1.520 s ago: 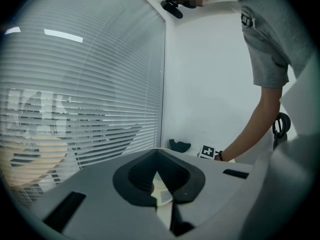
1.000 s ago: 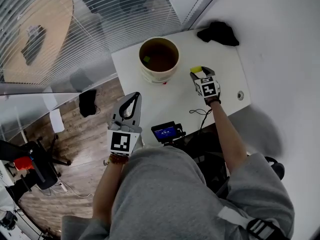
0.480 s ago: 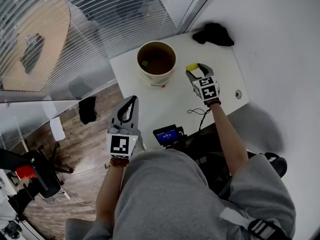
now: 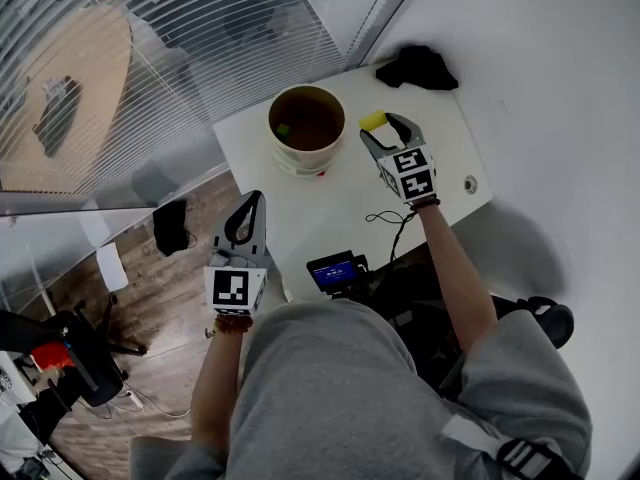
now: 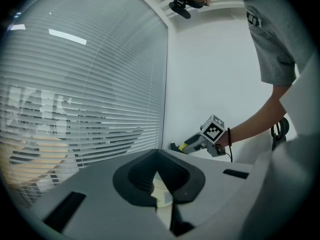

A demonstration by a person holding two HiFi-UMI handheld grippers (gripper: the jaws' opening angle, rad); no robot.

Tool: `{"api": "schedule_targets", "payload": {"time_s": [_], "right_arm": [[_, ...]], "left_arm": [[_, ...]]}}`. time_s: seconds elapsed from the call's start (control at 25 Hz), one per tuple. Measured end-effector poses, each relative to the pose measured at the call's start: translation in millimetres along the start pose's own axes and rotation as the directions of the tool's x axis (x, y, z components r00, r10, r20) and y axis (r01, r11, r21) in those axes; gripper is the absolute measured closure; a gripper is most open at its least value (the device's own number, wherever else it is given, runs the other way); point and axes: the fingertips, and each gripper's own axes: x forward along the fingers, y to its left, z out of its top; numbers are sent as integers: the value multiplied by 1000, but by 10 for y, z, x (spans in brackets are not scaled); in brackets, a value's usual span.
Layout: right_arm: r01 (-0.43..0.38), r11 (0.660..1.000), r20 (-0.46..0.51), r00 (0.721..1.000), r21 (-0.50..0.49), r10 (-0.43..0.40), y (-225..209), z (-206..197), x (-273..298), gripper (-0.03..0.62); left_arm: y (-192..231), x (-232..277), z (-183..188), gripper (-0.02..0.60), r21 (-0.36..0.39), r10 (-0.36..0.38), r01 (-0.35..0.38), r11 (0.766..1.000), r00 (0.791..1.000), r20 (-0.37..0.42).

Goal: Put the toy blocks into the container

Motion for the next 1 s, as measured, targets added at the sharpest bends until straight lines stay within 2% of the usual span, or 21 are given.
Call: {"api": "schedule_targets", "payload": {"time_s": [0.56,1.0], "right_arm": [[-8,1000,96,995,10,7,153,535,-82,316],[-48,999,84,995,-8,49,410,603,39,316]], "left_arm": [[77,10,45,584,-15,0,0,1000,1000,25],[194,-70,1,584,-30,23,-22,999,999,24]]}}
